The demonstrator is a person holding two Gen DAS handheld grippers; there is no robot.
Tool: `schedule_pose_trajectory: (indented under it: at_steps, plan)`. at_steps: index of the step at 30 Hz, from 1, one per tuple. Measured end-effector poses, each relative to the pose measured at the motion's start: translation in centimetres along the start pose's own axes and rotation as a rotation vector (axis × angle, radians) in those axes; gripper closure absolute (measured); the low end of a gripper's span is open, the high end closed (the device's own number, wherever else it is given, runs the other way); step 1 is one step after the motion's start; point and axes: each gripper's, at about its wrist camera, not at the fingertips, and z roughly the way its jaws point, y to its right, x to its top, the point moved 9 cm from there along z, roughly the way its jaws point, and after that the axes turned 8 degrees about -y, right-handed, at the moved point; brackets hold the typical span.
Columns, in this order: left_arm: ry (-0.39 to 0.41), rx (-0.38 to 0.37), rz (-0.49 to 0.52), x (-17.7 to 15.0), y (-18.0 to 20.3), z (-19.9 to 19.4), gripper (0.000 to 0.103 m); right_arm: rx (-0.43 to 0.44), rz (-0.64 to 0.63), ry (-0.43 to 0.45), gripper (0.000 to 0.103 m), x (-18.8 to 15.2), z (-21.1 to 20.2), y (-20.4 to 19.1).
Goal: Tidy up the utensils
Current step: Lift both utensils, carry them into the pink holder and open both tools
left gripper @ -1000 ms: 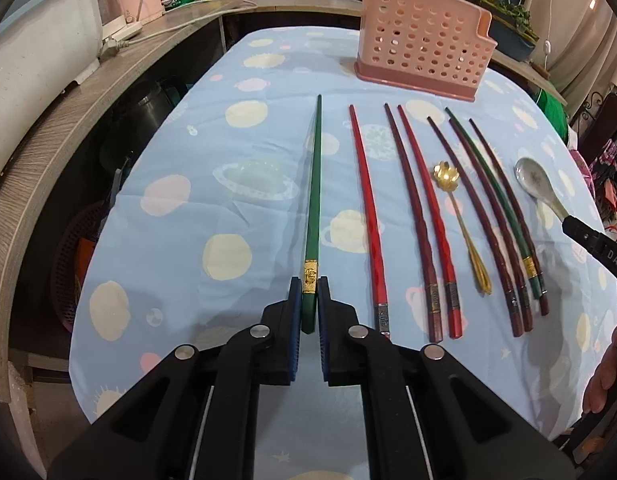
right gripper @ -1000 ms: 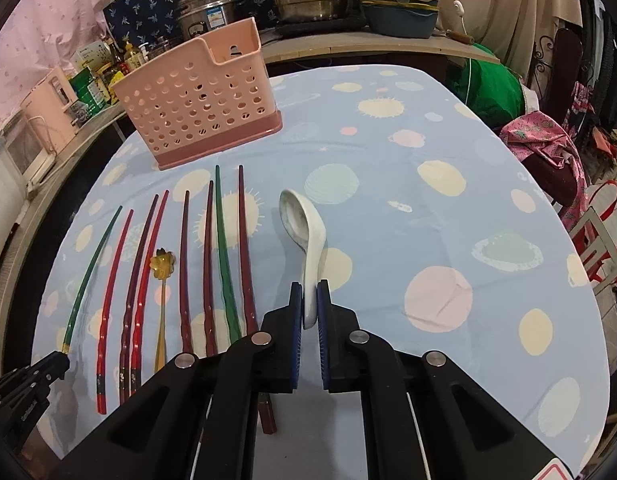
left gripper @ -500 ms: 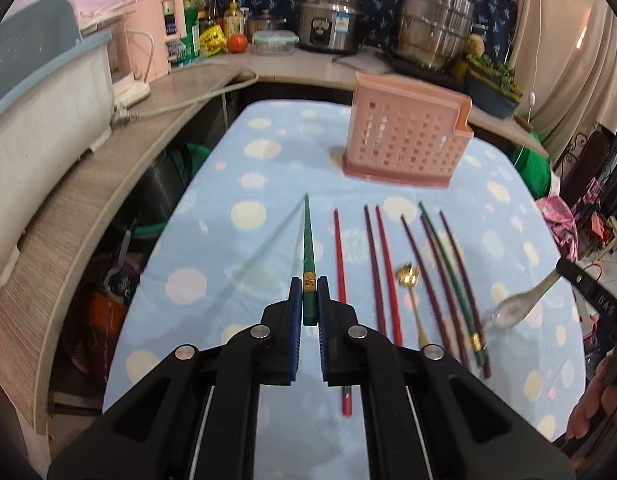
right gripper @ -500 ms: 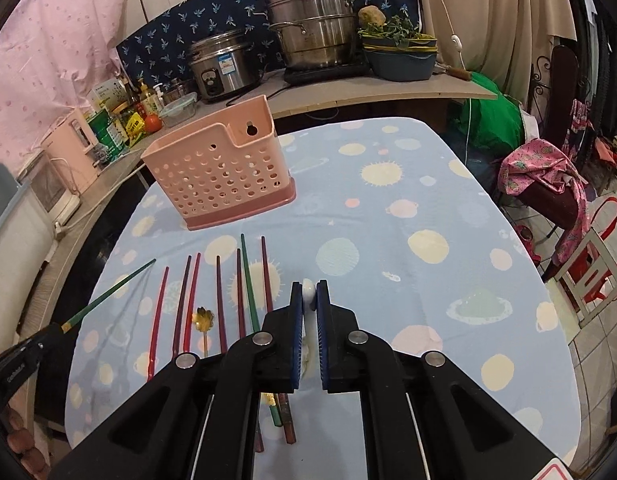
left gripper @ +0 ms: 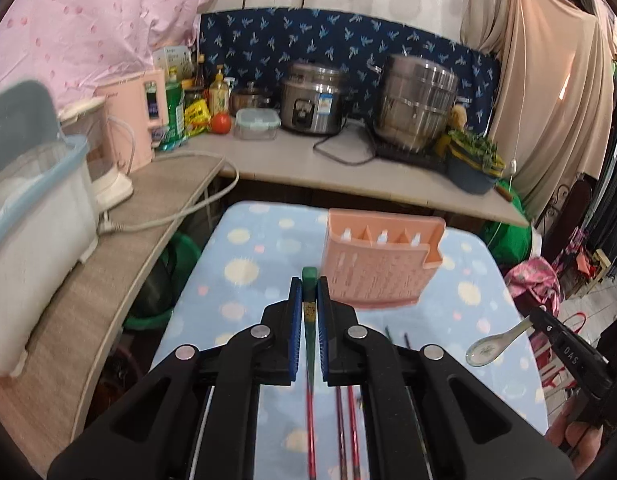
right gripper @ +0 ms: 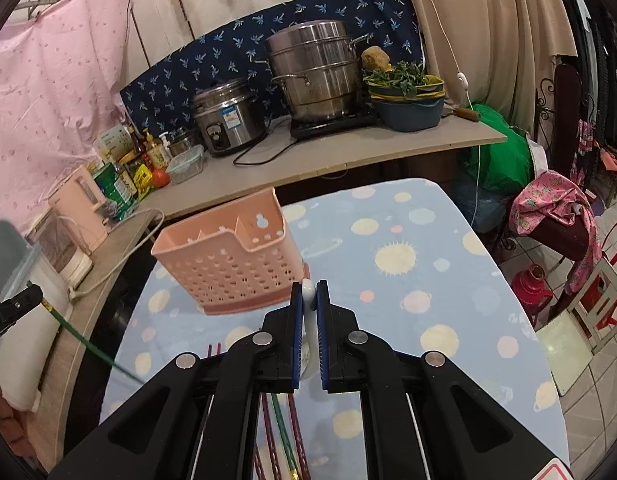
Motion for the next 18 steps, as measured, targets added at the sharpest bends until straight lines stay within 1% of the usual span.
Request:
schedule_pose_trajectory:
  at_steps: [4, 9, 14, 18]
  plan:
    - [0.061, -0.017, -0.017, 4.4, 0.7, -0.2, 0.096, 0.02, 0.003, 0.044, 0.096, 3.9, 0.9, -1.1]
    - [0.143, -0.031, -0.041, 9.3, 1.1, -0.8, 0.096, 0.02, -0.027, 0.078, 0.096, 7.6, 2.8, -3.0]
    - [0.226, -0.058, -0.077, 13.8, 1.2, -1.1, 0.096, 0.039, -0.022, 0.075, 0.096, 10.2, 5.6, -4.2]
    - [0.254, -0.073, -0.094, 16.0, 1.3, -0.5, 0.096, 0.04, -0.028, 0.06, 0.096, 11.3, 7.8, -4.9]
